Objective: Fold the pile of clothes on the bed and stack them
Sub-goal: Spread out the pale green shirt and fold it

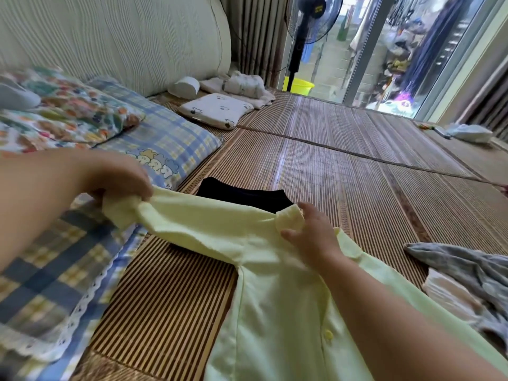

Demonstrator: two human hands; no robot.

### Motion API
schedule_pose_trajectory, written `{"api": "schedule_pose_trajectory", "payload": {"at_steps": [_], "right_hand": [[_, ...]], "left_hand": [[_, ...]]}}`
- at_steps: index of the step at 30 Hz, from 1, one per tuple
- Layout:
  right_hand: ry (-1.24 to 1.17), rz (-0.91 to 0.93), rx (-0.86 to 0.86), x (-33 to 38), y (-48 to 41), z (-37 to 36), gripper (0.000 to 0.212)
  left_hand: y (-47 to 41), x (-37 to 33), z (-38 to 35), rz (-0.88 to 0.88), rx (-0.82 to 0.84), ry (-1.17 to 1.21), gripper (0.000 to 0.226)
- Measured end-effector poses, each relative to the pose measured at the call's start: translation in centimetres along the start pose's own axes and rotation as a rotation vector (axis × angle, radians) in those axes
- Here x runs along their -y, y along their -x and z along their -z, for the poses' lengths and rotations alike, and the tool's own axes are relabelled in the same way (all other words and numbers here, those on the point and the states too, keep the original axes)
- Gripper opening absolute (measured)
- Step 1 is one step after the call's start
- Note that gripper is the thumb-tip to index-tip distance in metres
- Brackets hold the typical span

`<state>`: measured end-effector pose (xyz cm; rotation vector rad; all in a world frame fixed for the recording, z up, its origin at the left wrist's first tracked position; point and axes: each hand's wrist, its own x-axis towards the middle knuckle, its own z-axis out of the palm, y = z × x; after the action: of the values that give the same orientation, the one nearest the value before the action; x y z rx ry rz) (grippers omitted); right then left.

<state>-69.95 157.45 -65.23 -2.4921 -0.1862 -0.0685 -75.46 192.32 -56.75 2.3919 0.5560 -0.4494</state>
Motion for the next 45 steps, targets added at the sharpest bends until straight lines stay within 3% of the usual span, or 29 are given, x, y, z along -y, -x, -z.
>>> {"api": "schedule_pose_trajectory", "payload": {"at_steps": [3, 5, 6, 8, 10, 11, 13, 14, 16, 18, 20, 22, 27, 29, 32, 35, 38, 39, 41, 43, 45], "right_hand": [[0.027, 0.198, -0.118, 1.8, 1.7, 0.2, 0.047], [-0.306, 0.153, -0.004, 3.0, 2.8, 1.3, 0.021], [-0.566, 0.071, 0.121, 3.6, 3.3, 2.0, 0.022], [-0.944, -0.107, 0.368, 4.2, 4.0, 3.8, 0.049], [-1.061, -0.179, 0.442, 3.6, 3.9, 5.6, 0.064], [-1.060, -0.209, 0.402, 3.1, 3.8, 6.4, 0.053], [-1.035, -0.314, 0.259, 1.6, 3.5, 7.7, 0.018], [-1.003, -0.381, 0.209, 0.3, 3.4, 8.2, 0.010], [-0.878, -0.444, 0.191, -2.3, 3.3, 8.5, 0.018], [-0.600, -0.423, 0.190, -4.8, 3.4, 8.1, 0.033], [-0.223, -0.361, 0.109, -6.5, 3.8, 7.5, 0.040], [-0.020, -0.292, 0.065, -7.4, 4.1, 6.6, 0.059], [0.004, -0.151, 0.169, -7.7, 5.0, 4.2, 0.057], [0.102, -0.062, 0.207, -7.3, 5.3, 3.7, 0.063], [0.107, -0.004, 0.164, -6.2, 6.3, 4.2, 0.072], [0.182, 0.121, 0.134, -5.8, 9.3, 6.1, 0.054], [0.331, 0.226, 0.215, -6.1, 14.3, 7.9, 0.033], [0.364, 0.211, 0.269, -6.2, 16.4, 8.2, 0.040], [0.404, 0.188, 0.390, -6.7, 20.3, 8.5, 0.070], [0.420, 0.184, 0.461, -7.6, 23.6, 8.5, 0.089], [0.349, 0.122, 0.399, -8.5, 26.3, 8.5, 0.082]], "left_hand": [[1.6, -1.2, -0.7, -0.130, 0.070, 0.387, 0.012], [2.9, -4.0, -2.0, -0.254, 0.140, 0.527, 0.011], [3.5, -5.9, -3.2, -0.313, 0.161, 0.574, 0.011], [4.8, -10.3, -6.3, -0.390, 0.204, 0.666, 0.007], [6.3, -14.5, -9.5, -0.394, 0.320, 0.722, 0.019], [6.9, -16.1, -10.9, -0.390, 0.369, 0.716, 0.027], [7.1, -18.2, -12.9, -0.420, 0.345, 0.666, 0.041], [6.9, -18.5, -13.7, -0.443, 0.259, 0.589, 0.043], [5.9, -17.4, -14.8, -0.427, -0.030, 0.299, 0.041], [4.9, -14.9, -16.0, -0.257, -0.225, -0.036, 0.047], [4.2, -12.1, -17.8, -0.045, -0.193, -0.197, 0.074], [3.6, -10.0, -20.0, 0.007, -0.143, -0.193, 0.081], [3.0, -7.6, -21.3, -0.256, -0.172, -0.170, 0.059], [3.0, -6.2, -19.6, -0.287, -0.170, -0.175, 0.060], [3.7, -4.1, -17.2, -0.292, -0.226, -0.368, 0.074], [6.8, -3.6, -16.9, -0.510, -0.304, -0.505, 0.065], [11.6, -3.6, -18.2, -0.766, -0.023, -0.535, 0.058], [13.5, -3.4, -18.9, -0.790, 0.101, -0.549, 0.063], [15.8, -2.4, -20.4, -0.839, 0.199, -0.650, 0.072], [16.6, -1.2, -21.5, -0.854, 0.159, -0.714, 0.072], [17.1, -0.2, -21.6, -0.841, 0.098, -0.652, 0.057]]}}
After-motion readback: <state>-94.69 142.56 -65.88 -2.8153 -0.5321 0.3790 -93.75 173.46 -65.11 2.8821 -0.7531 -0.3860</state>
